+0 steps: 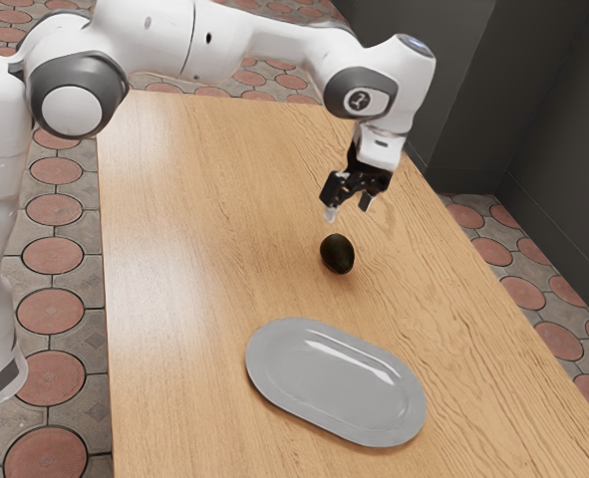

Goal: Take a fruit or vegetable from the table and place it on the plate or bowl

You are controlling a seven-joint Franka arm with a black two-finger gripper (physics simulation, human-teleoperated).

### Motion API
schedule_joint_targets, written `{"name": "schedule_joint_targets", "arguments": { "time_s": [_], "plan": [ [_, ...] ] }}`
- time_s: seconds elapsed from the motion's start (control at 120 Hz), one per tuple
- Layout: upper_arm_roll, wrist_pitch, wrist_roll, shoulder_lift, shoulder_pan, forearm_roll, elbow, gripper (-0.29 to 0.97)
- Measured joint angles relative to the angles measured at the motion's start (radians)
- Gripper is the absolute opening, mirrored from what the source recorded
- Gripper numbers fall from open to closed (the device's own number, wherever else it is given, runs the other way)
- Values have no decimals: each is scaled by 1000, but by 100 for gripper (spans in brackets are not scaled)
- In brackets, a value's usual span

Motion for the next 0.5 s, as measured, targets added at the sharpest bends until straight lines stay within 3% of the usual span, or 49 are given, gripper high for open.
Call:
{"name": "schedule_joint_targets", "arguments": {
  "time_s": [0.5],
  "plan": [
    [23,68,174,-32,-1,-33,-132,67]
  ]
}}
